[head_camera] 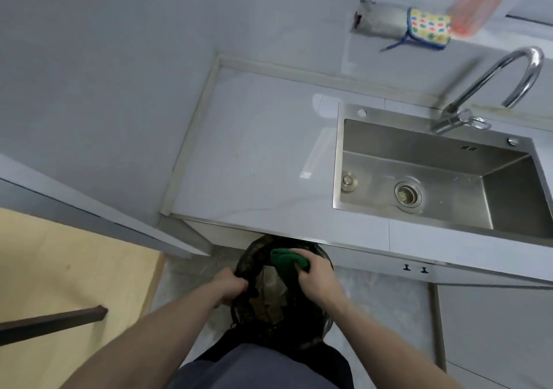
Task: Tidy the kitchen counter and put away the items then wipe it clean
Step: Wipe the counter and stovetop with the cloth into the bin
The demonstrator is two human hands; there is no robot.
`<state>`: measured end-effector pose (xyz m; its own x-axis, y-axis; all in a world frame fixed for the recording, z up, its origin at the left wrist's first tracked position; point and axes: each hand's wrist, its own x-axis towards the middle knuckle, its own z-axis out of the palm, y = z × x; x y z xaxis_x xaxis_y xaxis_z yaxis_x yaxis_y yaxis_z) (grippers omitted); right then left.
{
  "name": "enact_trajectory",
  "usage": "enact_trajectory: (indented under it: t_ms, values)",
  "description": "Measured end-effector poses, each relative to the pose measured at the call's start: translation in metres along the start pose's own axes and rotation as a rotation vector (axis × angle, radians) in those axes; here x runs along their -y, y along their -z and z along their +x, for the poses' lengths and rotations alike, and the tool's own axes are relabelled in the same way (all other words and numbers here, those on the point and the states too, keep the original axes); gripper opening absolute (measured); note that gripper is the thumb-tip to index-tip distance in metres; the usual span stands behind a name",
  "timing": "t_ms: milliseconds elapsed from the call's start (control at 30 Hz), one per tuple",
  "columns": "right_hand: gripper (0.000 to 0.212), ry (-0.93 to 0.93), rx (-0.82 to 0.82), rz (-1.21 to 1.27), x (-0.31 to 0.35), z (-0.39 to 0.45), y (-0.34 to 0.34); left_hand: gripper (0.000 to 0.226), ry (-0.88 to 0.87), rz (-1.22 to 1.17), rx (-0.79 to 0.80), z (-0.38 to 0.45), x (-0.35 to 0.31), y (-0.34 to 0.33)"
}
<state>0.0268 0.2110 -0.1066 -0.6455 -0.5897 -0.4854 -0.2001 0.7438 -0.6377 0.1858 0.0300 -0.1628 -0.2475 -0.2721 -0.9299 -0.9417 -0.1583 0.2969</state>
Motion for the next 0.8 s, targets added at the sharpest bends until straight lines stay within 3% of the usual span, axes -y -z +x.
enact_trajectory:
  t_ms: [133, 300, 500, 600, 733, 800]
  values:
    - [0.04, 0.015, -0.111, 0.135, 0.02, -0.003, 0.016, 0.036, -0.031, 0.03, 0.01, -0.007, -0.002, 0.02]
    - [0.034, 0.012, -0.306, 0.3, 0.037, 0.005, 0.077, 0.039, -0.034, 0.02, 0.016, -0.004, 0.007, 0.04]
    - [0.041, 0.046, -0.457, 0.262, 0.044, 0.066, 0.118, 0.044, -0.005, 0.01, 0.003, -0.01, 0.012, 0.057]
    - [0.046, 0.121, -0.354, 0.046, 0.041, 0.104, 0.113, 0.046, 0.022, -0.049, 0.004, -0.017, 0.018, 0.061]
    - [0.045, 0.017, -0.063, -0.205, 0.033, 0.13, 0.075, 0.035, 0.06, -0.108, -0.029, -0.018, 0.034, 0.068]
    - [0.043, -0.01, -0.037, -0.327, 0.028, 0.13, 0.051, 0.035, 0.081, -0.138, -0.05, -0.016, 0.044, 0.072]
